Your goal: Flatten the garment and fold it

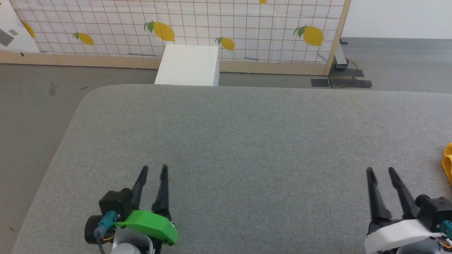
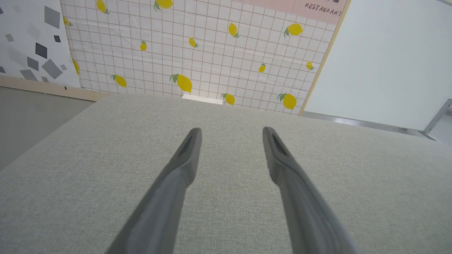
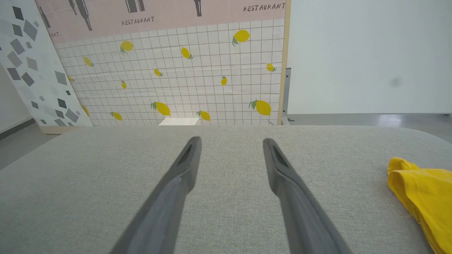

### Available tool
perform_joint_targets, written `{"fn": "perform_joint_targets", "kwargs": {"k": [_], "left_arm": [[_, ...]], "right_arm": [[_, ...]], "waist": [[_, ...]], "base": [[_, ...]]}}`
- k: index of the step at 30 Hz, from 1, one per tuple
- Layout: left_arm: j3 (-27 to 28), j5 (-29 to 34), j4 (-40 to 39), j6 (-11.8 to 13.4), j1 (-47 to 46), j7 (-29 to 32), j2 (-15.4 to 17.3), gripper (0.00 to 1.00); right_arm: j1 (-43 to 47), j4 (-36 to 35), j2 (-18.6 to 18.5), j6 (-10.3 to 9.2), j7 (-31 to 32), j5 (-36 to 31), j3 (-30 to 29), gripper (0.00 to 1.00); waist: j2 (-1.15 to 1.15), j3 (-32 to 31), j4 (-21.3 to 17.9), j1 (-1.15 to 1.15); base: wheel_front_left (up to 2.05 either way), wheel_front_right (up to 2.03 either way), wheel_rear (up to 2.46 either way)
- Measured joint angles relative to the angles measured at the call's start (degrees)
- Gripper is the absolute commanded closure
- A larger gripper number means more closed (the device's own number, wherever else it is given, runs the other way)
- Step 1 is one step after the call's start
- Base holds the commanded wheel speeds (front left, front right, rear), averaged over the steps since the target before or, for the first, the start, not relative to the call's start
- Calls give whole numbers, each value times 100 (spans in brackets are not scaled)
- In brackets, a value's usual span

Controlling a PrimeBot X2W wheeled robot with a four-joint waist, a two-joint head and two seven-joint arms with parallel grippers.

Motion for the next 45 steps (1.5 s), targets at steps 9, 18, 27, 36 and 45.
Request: {"fn": "perform_joint_targets", "kwargs": {"k": [9,18,27,36,45], "left_arm": [[-1,0,-9,0,-1,1,0,100],[21,22,-79,3,-1,102,0,100],[66,192,-194,10,0,205,0,100],[122,272,-287,53,5,304,0,100],[164,359,-405,63,13,406,0,100]], "right_arm": [[0,0,0,0,0,0,-1,100],[-1,0,0,0,37,-21,29,100],[-6,1,0,0,77,-64,67,100],[-30,4,0,0,127,-115,110,100],[-69,11,0,0,178,-167,157,100]], "waist": [[0,3,-5,0],[0,11,-31,0],[0,19,-58,0],[0,27,-85,0],[0,35,-112,0]], "base": [[0,0,0],[0,0,0],[0,0,0],[0,0,0],[0,0,0]]}}
